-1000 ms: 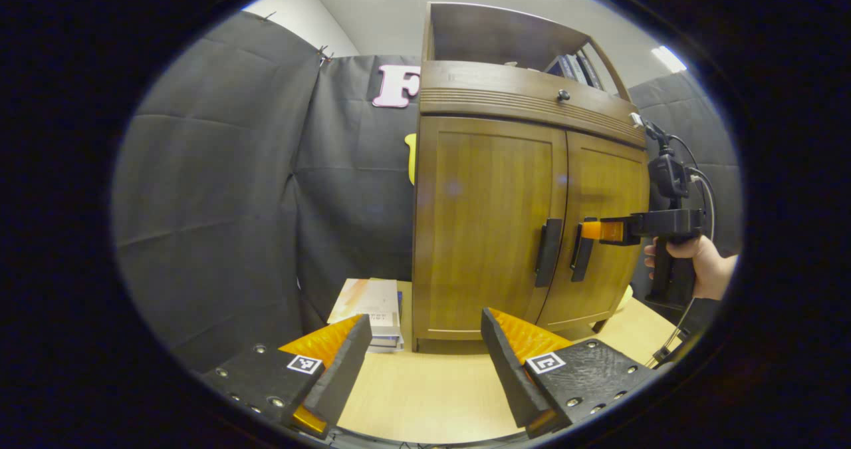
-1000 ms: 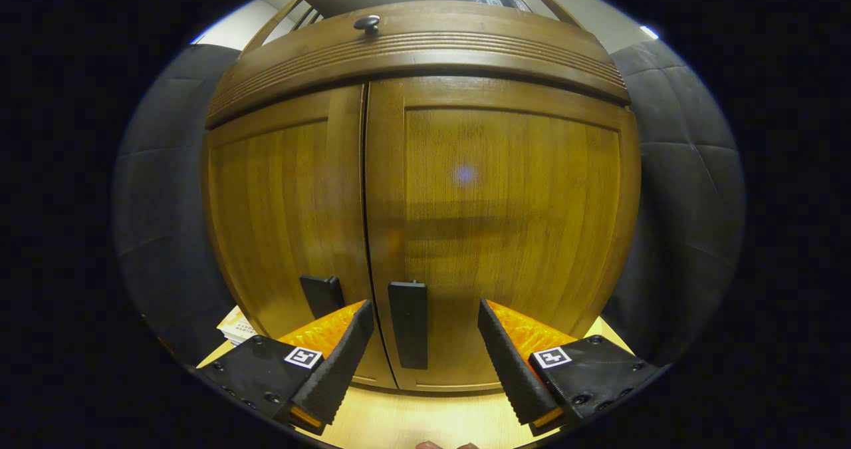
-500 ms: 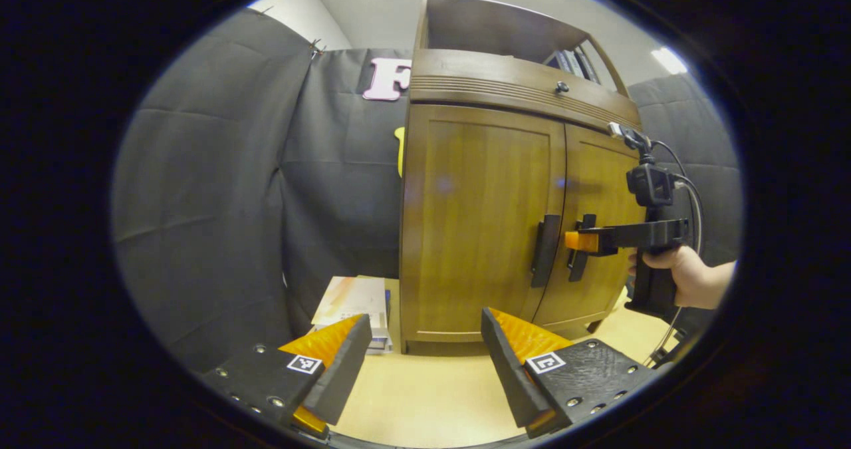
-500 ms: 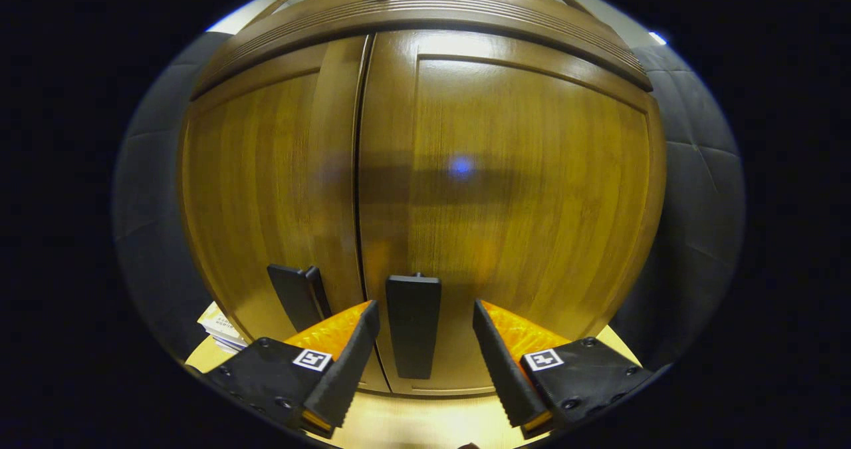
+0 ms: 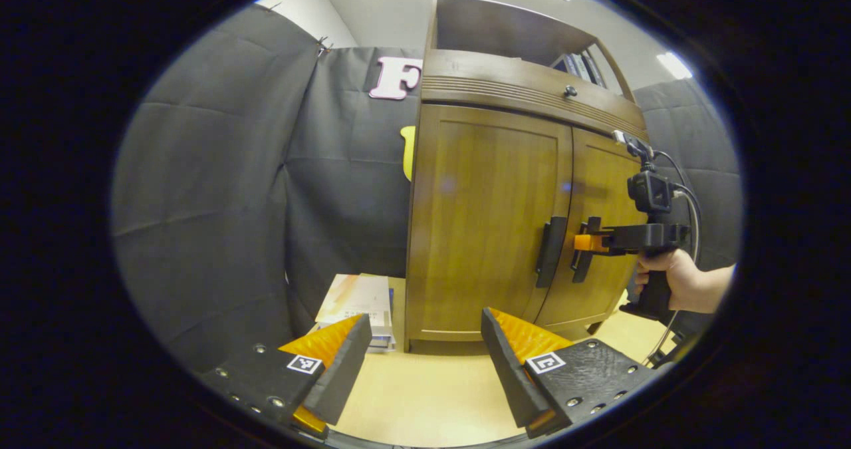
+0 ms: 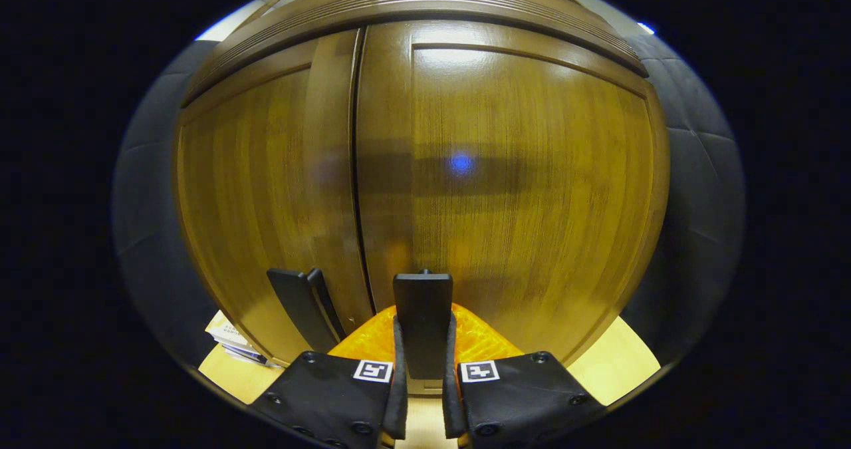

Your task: Open the right door of the double-door shoe cabinet with the right hand, and open the left door with the left hand.

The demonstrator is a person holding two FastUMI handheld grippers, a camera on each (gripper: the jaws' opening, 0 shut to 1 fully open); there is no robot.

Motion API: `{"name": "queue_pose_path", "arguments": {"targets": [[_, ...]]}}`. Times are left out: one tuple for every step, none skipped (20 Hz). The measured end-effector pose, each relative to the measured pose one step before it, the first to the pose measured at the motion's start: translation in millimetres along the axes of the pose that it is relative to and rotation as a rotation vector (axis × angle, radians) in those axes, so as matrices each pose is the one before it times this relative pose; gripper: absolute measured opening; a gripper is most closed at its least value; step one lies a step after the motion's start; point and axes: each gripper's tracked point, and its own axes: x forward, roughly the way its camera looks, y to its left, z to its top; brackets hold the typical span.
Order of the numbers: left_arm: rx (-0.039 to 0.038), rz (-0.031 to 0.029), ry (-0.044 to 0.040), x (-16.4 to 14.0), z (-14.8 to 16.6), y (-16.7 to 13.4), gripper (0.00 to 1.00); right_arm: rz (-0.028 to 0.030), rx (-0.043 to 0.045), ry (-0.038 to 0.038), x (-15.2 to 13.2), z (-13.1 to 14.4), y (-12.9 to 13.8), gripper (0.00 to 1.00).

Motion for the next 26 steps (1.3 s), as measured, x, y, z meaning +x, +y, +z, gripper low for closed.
{"name": "queue_pose_path", "arguments": {"targets": [[0.00549, -0.00193, -0.00084, -2.25, -1.5, -1.44, 0.94, 0.00785, 0.0032, -0.004, 0.01, 0.47, -0.54, 0.22], [0.00571, -0.00311, -0.00097, 0.53, 0.9, -1.72, 0.94, 0.00876, 0.00515, 0.00522, -1.59, -1.35, 0.54, 0.23], [0.00495, -0.00504, -0.00211, -2.0, -0.93, -3.43, 0.94, 0.00653, 0.00239, -0.00473, -1.27, 0.75, 0.02, 0.23], [0.00314, -0.00675, -0.00293, 0.49, 1.33, -2.54, 0.94, 0.00411, -0.004, 0.00071, -2.56, -1.55, -0.56, 0.22], [0.00392, -0.00779, -0.00542, -2.53, 0.21, -3.43, 0.94, 0.00275, -0.00459, -0.00174, -2.5, -0.45, -0.23, 0.22], [0.00464, -0.00597, -0.00417, -0.75, 1.72, -2.56, 0.94, 0.00383, -0.00007, -0.0008, -2.57, -0.65, -0.1, 0.23], [0.00533, -0.00469, -0.00425, -3.19, -0.13, -3.38, 0.94, 0.00472, 0.00324, 0.00049, -2.43, -1.26, 0.54, 0.24], [0.00284, -0.00509, -0.00279, -1.2, 0.89, -2.45, 0.94, 0.00565, 0.00272, -0.00114, -3.35, -0.68, -0.81, 0.23], [0.00098, -0.00494, -0.00175, -3.28, -1.39, -3.49, 0.94, 0.00626, -0.00075, -0.0002, -2.92, -0.54, -0.43, 0.22], [-0.00141, -0.00374, 0.0011, -1.68, -0.21, -1.99, 0.94, 0.00644, -0.00312, -0.00266, -4.98, 0.21, -1.29, 0.23], [-0.00231, -0.00423, 0.00151, -3.19, -3.21, -4.04, 0.94, 0.00719, -0.00177, -0.00209, -4.58, -0.66, -0.57, 0.23], [-0.00279, -0.00361, 0.0013, -2.07, -0.67, -3.17, 0.94, 0.00802, 0.00048, -0.00309, -3.88, -2.42, -0.07, 0.23], [-0.00181, -0.0036, 0.0007, -3.87, -1.04, -3.68, 0.94, 0.00878, 0.0025, -0.00088, -4.7, -1.11, -0.03, 0.23], [-0.0001, -0.00369, 0.00023, -1.53, -0.2, -3.87, 0.94, 0.00842, 0.00184, -0.00116, -5.2, -1.14, -0.96, 0.23], [0.00108, -0.00323, 0.00037, -3.75, -2.4, -3.04, 0.94, 0.00739, 0.00159, -0.0024, -6.12, -1.1, -0.94, 0.23], [0.00173, -0.00405, 0.00148, -1.36, -0.13, -2.75, 0.94, 0.00642, -0.00128, -0.00138, -4.86, -2.09, -1.0, 0.22], [0.00151, -0.00489, -0.00007, -1.22, -1.34, -2.34, 0.94, 0.0052, -0.0012, -0.00028, -5.39, -1.36, -1.05, 0.23], [0.00116, -0.0049, -0.00069, -0.36, 0.82, -3.03, 0.94, 0.00484, -0.00017, 0.00106, -5.17, -1.14, -0.61, 0.23], [0.00075, -0.00525, -0.0019, -2.97, 0.08, -4.47, 0.94, 0.00479, 0.00004, 0.0001, -4.78, -1.04, -1.54, 0.23], [-0.00057, -0.00457, -0.00139, -0.21, 0.5, -3.71, 0.94, 0.00423, -0.00017, 0.00063, -2.83, -0.27, -0.2, 0.23], [-0.00033, -0.00361, -0.00329, -2.48, 1.5, -4.64, 0.94, 0.0032, 0.00024, 0.00019, -3.24, -0.51, -0.63, 0.24], [-0.00044, -0.00288, -0.00363, -1.43, 2.44, -3.47, 0.94, 0.0037, 0.0012, -0.00027, -1.93, 0.32, -0.78, 0.23], [0.00108, -0.00244, -0.00386, -2.15, 2.64, -3.47, 0.94, 0.00415, 0.002, -0.00153, -5.43, -0.76, -1.44, 0.23], [0.00288, -0.0021, -0.00444, 0.0, 1.82, -3.64, 0.94, 0.00426, 0.00183, -0.00091, -11.34, -1.91, -4.54, 0.23], [0.00394, -0.0021, -0.00332, -2.2, 2.58, -4.55, 0.94, 0.00399, 0.00112, 0.00046, -6.11, -1.2, -2.62, 0.23], [0.00356, -0.00282, -0.00219, 0.92, 2.48, -3.17, 0.95, 0.00378, 0.00001, 0.00005, -4.54, -2.05, -1.2, 0.23]]}}
